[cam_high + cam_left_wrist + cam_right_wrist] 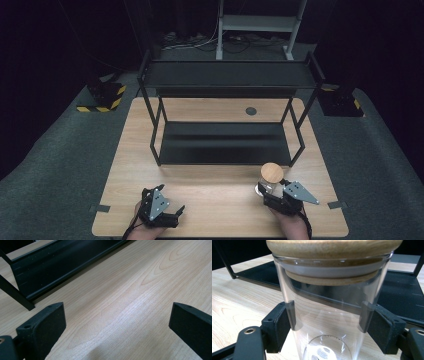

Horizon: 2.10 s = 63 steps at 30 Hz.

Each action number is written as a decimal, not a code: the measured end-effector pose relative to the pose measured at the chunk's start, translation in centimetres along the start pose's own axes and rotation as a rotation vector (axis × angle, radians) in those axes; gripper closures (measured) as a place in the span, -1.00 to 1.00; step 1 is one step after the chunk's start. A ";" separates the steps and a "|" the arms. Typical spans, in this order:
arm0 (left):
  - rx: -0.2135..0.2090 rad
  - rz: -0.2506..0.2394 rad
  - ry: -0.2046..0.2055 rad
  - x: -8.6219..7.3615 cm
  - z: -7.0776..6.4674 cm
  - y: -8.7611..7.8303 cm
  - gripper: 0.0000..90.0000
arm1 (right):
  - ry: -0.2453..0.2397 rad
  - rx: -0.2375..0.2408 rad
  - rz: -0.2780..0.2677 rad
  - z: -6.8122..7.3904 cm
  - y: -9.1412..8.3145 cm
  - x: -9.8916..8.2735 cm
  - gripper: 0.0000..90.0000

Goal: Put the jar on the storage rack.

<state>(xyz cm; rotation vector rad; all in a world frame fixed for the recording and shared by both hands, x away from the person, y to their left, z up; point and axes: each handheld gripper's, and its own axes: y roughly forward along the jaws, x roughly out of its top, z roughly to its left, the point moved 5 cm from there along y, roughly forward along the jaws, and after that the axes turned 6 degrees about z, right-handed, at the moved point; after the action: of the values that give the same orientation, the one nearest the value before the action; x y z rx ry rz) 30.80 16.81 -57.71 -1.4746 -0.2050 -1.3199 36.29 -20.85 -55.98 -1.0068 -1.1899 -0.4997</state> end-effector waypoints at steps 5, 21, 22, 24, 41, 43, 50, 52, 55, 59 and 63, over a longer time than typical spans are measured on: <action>-0.001 0.000 -0.001 0.0 0.0 0.0 -0.97 | -0.006 -0.005 -0.001 0.0 -0.1 0.1 -0.44; -0.003 -0.001 0.000 0.0 0.0 0.0 -0.97 | -0.027 -0.006 0.000 0.2 -0.4 0.7 -0.43; -0.003 -0.002 -0.001 0.0 0.0 0.0 -0.97 | -0.032 -0.007 -0.001 0.3 -0.4 0.8 -0.43; -0.003 -0.002 -0.003 0.0 0.1 0.0 -0.97 | -0.041 -0.007 -0.003 0.3 -0.5 1.1 -0.43; -0.005 -0.009 -0.004 0.0 0.1 -0.1 -0.97 | -0.066 0.001 -0.012 1.0 -0.1 2.3 -0.43; -0.006 -0.009 -0.004 0.0 0.1 -0.1 -0.97 | -0.066 0.002 -0.013 1.1 -0.1 2.5 -0.43; -0.007 -0.009 -0.004 0.0 0.1 -0.1 -0.97 | -0.067 0.006 -0.020 1.4 0.2 3.1 -0.43; -0.008 -0.009 -0.004 0.0 0.1 -0.1 -0.97 | -0.071 0.008 -0.022 1.5 0.3 3.2 -0.43; -0.009 -0.009 -0.004 0.0 0.1 -0.1 -0.97 | -0.075 0.010 -0.023 1.7 0.4 3.4 -0.43; -0.009 -0.008 -0.002 0.0 0.1 -0.1 -0.97 | -0.077 0.012 -0.022 1.7 0.5 3.5 -0.43; -0.010 -0.009 -0.001 0.0 0.0 -0.1 -0.97 | -0.076 0.014 -0.023 1.8 0.7 3.7 -0.43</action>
<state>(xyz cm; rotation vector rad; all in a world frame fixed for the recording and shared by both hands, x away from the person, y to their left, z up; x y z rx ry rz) 30.78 16.87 -57.67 -1.4842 -0.2060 -1.3287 37.10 -18.33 -52.79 -1.0086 -1.2723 -0.4739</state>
